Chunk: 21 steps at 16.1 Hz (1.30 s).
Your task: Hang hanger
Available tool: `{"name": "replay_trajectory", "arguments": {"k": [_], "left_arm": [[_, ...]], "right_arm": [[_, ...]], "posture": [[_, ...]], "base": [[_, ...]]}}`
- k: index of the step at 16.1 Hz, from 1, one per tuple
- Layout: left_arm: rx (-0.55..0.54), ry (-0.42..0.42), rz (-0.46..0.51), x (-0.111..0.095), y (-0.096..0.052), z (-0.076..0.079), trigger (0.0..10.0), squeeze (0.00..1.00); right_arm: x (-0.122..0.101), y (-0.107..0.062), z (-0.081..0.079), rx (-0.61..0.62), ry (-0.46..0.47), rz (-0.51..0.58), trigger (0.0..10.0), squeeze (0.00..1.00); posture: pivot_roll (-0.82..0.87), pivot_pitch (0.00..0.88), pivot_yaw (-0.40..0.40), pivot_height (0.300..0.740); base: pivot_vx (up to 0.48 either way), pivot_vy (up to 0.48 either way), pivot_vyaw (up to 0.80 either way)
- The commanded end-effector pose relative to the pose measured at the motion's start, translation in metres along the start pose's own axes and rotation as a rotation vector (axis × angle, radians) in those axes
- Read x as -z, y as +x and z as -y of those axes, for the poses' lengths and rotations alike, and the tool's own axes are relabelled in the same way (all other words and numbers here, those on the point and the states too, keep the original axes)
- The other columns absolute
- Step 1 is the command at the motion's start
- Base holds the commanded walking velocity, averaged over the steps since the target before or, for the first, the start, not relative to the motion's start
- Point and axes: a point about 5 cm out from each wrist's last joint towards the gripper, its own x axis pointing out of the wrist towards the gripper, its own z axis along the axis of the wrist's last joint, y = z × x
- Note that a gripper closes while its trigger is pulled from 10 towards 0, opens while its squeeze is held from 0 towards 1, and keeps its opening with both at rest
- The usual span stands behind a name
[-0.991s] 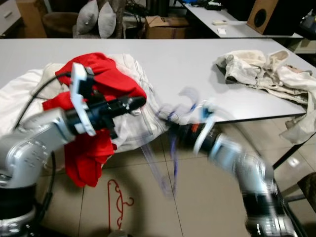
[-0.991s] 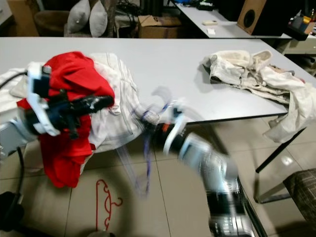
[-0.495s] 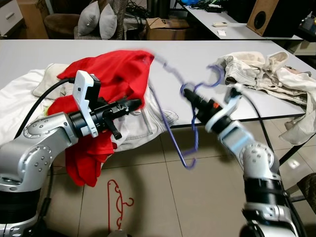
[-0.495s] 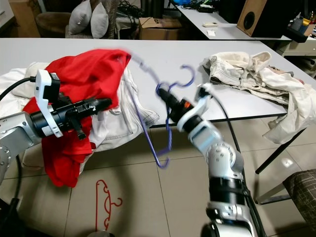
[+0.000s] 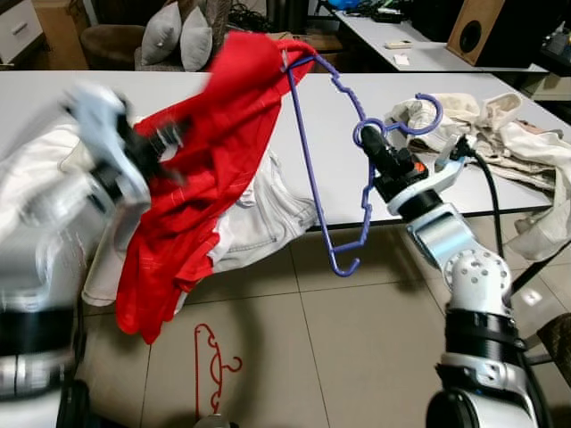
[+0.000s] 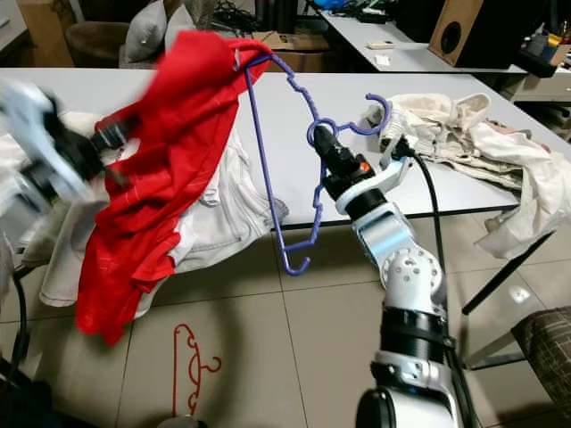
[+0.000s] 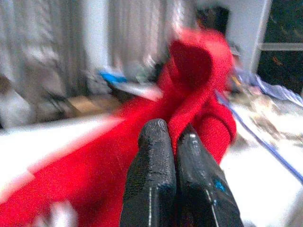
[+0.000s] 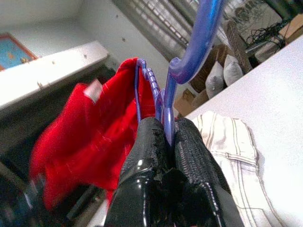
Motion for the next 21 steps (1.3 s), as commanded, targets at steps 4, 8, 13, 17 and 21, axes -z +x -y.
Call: {"name": "replay_trajectory", "arguments": {"k": [4, 8, 13, 17, 21], "left_arm": [[-0.09, 0.109, 0.064, -0.029, 0.01, -0.022, 0.0, 0.0], [-0.069, 0.086, 0.096, -0.027, 0.019, -0.015, 0.0, 0.0], [0.086, 0.064, 0.049, -0.007, 0.03, 0.019, 0.0, 0.0], [0.154, 0.071, 0.033, -0.001, 0.029, 0.033, 0.0, 0.0], [0.097, 0.033, 0.07, -0.01, 0.029, 0.025, 0.0, 0.0]], "right_arm": [[0.007, -0.009, 0.009, 0.089, -0.049, -0.046, 10.0, 0.0], [0.028, -0.018, 0.01, 0.118, -0.172, -0.224, 10.0, 0.0], [0.038, -0.037, 0.005, 0.08, -0.224, -0.337, 10.0, 0.0], [0.04, -0.04, -0.008, -0.004, -0.172, -0.33, 10.0, 0.0], [0.039, -0.047, -0.012, -0.037, -0.123, -0.338, 10.0, 0.0]], "posture": [[0.06, 0.0, -0.052, 0.74], [0.05, 0.0, -0.047, 0.74], [0.03, 0.0, -0.036, 0.74], [0.03, 0.0, -0.043, 0.74], [0.03, 0.0, -0.045, 0.74]], "base": [[0.0, 0.0, 0.0], [0.0, 0.0, 0.0], [0.0, 0.0, 0.0], [0.0, 0.0, 0.0], [0.0, 0.0, 0.0]]}}
